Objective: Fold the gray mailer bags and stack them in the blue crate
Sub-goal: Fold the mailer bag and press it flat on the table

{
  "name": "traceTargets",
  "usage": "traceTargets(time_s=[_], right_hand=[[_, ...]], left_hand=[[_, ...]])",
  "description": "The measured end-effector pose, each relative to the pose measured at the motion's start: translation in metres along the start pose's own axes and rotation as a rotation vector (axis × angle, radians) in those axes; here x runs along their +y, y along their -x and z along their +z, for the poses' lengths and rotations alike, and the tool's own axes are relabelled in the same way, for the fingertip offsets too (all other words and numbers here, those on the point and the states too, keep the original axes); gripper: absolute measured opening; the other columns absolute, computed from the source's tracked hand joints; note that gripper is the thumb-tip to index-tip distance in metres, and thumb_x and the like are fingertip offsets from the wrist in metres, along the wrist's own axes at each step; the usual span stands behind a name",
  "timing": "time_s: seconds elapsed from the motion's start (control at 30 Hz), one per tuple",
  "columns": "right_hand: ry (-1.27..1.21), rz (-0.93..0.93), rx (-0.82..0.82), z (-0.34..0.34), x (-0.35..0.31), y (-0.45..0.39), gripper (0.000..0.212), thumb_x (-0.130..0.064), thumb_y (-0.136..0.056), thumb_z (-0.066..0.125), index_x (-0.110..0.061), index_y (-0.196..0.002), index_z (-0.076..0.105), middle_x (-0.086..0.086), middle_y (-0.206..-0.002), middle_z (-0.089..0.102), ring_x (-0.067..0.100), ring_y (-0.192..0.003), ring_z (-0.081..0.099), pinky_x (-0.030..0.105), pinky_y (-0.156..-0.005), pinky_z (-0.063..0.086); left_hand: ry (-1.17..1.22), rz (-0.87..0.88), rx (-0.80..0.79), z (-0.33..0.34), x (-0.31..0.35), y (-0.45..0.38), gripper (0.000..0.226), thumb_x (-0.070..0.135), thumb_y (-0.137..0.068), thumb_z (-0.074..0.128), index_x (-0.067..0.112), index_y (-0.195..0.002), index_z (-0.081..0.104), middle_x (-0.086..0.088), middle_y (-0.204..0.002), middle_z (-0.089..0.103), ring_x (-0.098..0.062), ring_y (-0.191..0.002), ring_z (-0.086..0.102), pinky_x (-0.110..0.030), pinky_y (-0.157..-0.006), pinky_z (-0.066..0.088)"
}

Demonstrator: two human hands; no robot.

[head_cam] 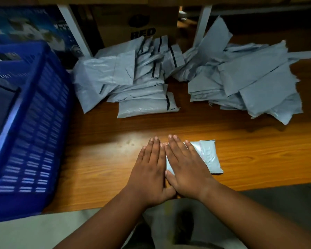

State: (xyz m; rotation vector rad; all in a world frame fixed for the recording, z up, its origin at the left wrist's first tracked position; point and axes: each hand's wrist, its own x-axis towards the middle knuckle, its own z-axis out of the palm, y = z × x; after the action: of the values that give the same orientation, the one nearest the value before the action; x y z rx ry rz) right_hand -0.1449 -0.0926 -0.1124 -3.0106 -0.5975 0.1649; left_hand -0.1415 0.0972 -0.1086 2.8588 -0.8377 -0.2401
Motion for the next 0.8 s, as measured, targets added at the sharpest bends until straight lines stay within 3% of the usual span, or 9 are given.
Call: traceTargets(time_s=[0.13,0.33,0.43,0.57,0.7,0.8], right_hand=[[-0.021,-0.001,0.024,0.003,0.000,0.000,0.086,-0.059,-0.103,0.036,-0.011,-0.171,0.014,0.013,-0.179,-0.003,0.026,-0.165,-0.009,0.052,-0.133,0.006],[-0.089,0.023,-0.027,-0.010,0.002,0.003,0.078,-0.055,-0.108,0.028,-0.013,-0.171,0.013,0.009,-0.179,-0.002,0.023,-0.165,-0.008,0.050,-0.133,0.006],[-0.073,0.070,-0.020,-0.016,0.013,0.010,0.075,-0.052,-0.108,0.025,-0.010,-0.170,0.015,0.013,-0.179,0.004,0.027,-0.165,-0.002,0.048,-0.133,0.003],[0.006,0.064,0.011,-0.014,0.025,0.019,0.073,-0.051,-0.108,0.028,-0.008,-0.167,0.029,0.017,-0.176,0.020,0.031,-0.164,0.012,0.051,-0.132,0.012],[-0.042,0.056,0.006,-0.021,0.041,0.021,0.081,-0.059,-0.104,0.023,-0.014,-0.171,0.016,0.010,-0.179,0.004,0.024,-0.165,-0.006,0.050,-0.133,-0.003],[-0.036,0.041,0.005,-0.019,0.050,0.023,0.086,-0.063,-0.102,0.027,-0.016,-0.171,0.011,0.008,-0.179,-0.002,0.022,-0.165,-0.011,0.051,-0.133,0.000]], left_hand=[[0.001,0.023,0.018,0.004,-0.002,0.000,0.099,0.063,-0.097,0.034,0.005,-0.168,-0.004,-0.022,-0.175,-0.014,-0.032,-0.163,-0.018,-0.053,-0.132,0.007],[0.009,-0.004,-0.002,0.001,-0.003,0.002,0.093,0.064,-0.099,0.025,0.006,-0.169,0.004,-0.020,-0.176,-0.007,-0.032,-0.164,-0.010,-0.056,-0.130,0.013],[-0.022,-0.059,-0.034,-0.007,0.008,-0.002,0.099,0.068,-0.095,0.030,0.005,-0.169,0.007,-0.020,-0.175,-0.010,-0.035,-0.164,-0.009,-0.058,-0.130,0.009],[-0.074,0.018,-0.029,-0.015,0.037,-0.012,0.115,0.081,-0.089,0.036,0.007,-0.169,-0.001,-0.019,-0.175,-0.014,-0.031,-0.162,-0.020,-0.057,-0.131,0.003],[-0.066,0.014,-0.038,-0.017,0.053,-0.023,0.132,0.096,-0.081,0.032,0.003,-0.167,-0.006,-0.021,-0.173,-0.021,-0.033,-0.161,-0.024,-0.058,-0.130,0.002],[-0.052,0.048,-0.009,-0.014,0.057,-0.028,0.137,0.103,-0.079,0.027,0.001,-0.167,-0.003,-0.023,-0.174,-0.017,-0.036,-0.162,-0.019,-0.059,-0.130,0.008]])
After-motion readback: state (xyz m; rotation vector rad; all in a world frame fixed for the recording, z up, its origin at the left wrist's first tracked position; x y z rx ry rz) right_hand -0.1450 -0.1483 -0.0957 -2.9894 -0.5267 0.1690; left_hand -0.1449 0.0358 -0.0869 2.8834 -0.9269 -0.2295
